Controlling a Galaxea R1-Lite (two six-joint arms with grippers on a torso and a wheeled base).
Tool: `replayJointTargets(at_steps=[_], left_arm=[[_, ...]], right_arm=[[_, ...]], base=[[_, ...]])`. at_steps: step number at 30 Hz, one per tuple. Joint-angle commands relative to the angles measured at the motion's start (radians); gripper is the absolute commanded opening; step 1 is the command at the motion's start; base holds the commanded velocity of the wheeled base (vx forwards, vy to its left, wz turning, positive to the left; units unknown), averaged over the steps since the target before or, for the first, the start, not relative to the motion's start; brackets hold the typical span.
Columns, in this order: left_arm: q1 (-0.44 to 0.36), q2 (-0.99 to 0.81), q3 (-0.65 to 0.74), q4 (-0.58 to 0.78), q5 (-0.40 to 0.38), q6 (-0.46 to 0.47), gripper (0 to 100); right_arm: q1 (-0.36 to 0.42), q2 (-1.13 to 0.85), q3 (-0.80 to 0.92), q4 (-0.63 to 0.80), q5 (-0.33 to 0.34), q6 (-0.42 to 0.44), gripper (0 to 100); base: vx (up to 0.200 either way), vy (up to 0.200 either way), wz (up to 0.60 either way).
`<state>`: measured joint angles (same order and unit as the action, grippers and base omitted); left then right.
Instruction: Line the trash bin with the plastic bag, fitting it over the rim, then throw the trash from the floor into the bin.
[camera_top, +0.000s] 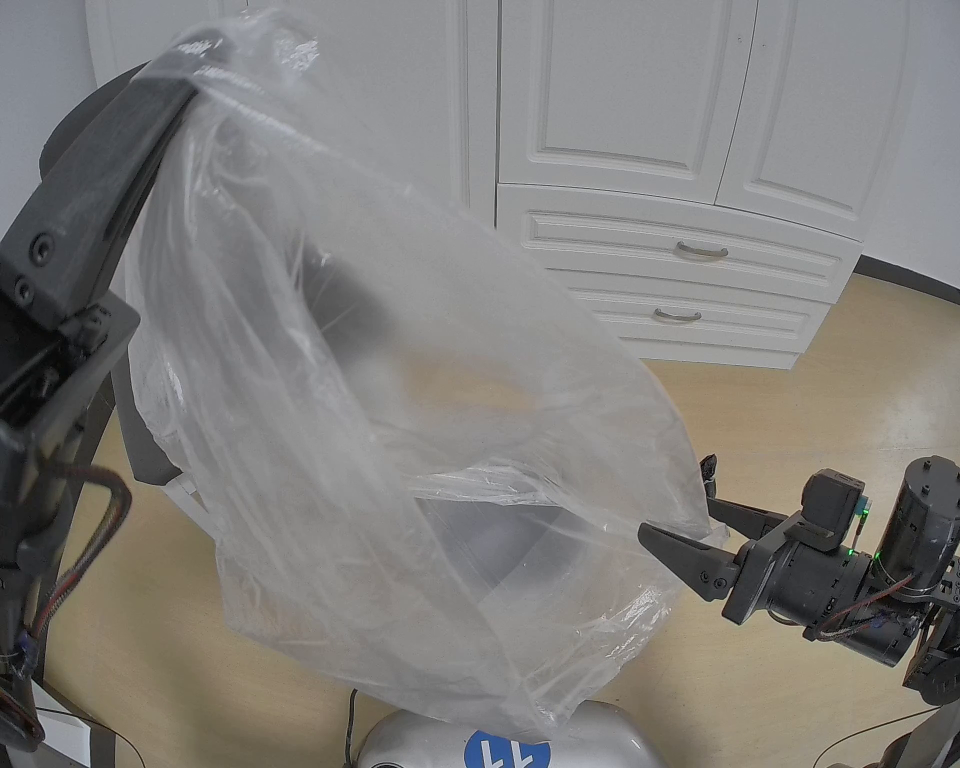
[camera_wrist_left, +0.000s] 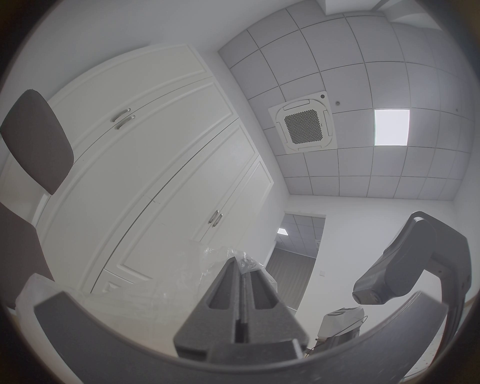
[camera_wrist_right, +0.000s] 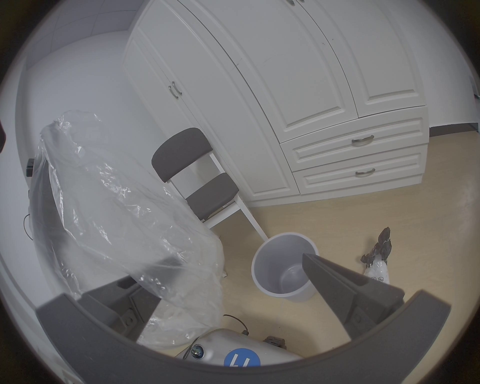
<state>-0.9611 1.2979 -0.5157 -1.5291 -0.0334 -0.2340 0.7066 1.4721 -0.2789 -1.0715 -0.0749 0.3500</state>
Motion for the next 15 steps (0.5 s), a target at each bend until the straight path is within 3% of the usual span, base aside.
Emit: replayJointTargets(at_steps=[1, 10, 15], left_arm=[[-0.001, 0.000, 0.000, 0.000, 0.000, -0.001, 0], [-0.001, 0.001, 0.000, 0.000, 0.000, -0.001, 0], [-0.002, 0.001, 0.000, 0.000, 0.000, -0.001, 0]], right_arm=[[0.001, 0.022, -0.003, -0.001, 0.000, 0.001, 100], [0.017, 0.053, -0.013, -0.007, -0.002, 0.014, 100], [0.028, 0.089, -0.009, -0.084, -0.006, 0.037, 100]], base=[[0.000, 0.000, 0.00], [0.000, 0.000, 0.00], [0.000, 0.000, 0.00]])
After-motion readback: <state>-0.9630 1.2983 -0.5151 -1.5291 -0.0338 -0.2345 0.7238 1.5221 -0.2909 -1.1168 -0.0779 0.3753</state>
